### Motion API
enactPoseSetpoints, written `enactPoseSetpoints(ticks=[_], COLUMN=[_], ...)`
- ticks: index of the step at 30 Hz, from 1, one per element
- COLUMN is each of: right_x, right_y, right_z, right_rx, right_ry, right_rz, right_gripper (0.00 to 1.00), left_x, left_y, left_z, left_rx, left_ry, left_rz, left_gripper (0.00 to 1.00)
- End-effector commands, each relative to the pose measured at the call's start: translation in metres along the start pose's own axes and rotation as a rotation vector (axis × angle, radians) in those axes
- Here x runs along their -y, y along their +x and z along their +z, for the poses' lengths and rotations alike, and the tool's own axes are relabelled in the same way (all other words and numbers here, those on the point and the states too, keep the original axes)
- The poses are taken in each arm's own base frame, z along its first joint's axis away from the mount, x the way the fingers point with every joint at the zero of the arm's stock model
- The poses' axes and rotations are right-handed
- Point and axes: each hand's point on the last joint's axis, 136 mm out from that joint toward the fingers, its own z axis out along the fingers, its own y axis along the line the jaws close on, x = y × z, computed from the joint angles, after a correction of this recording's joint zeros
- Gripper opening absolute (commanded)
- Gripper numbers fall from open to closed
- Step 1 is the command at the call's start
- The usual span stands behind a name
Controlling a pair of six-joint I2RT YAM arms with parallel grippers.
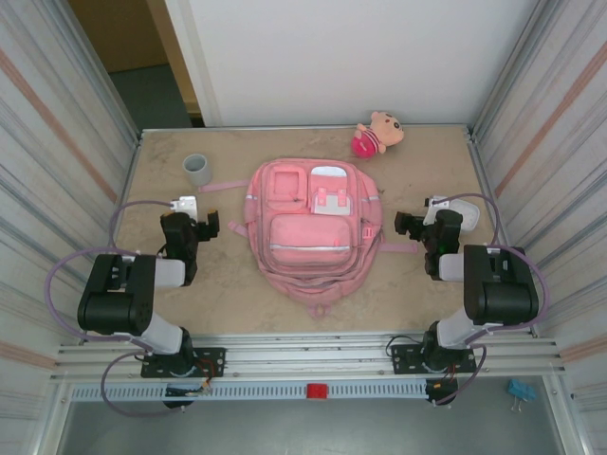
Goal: Pack books, pencil case, and school supplies into a backpack
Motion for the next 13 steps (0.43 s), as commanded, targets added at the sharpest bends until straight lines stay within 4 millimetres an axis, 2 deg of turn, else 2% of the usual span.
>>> enactPoseSetpoints(ticks=[1, 13], right_x=[-0.0013, -0.0006], right_y=[-0.015, -0.0152], right_z=[0.0012, 0.0013], right_rx=[0.042, 0.041], right_ry=[0.007, 0.007], right_rz=[-0.023, -0.019], right_gripper=[0.99, 0.99], left_x=[0.0024, 0.0025], left_y=[-0.0059, -0.0059], left_z=[-0.0008, -0.0008], left_rx=[0.015, 0.015], left_ry=[0.01, 0.01], left_rz=[-0.006, -0.006], left_gripper=[0.99, 0.99])
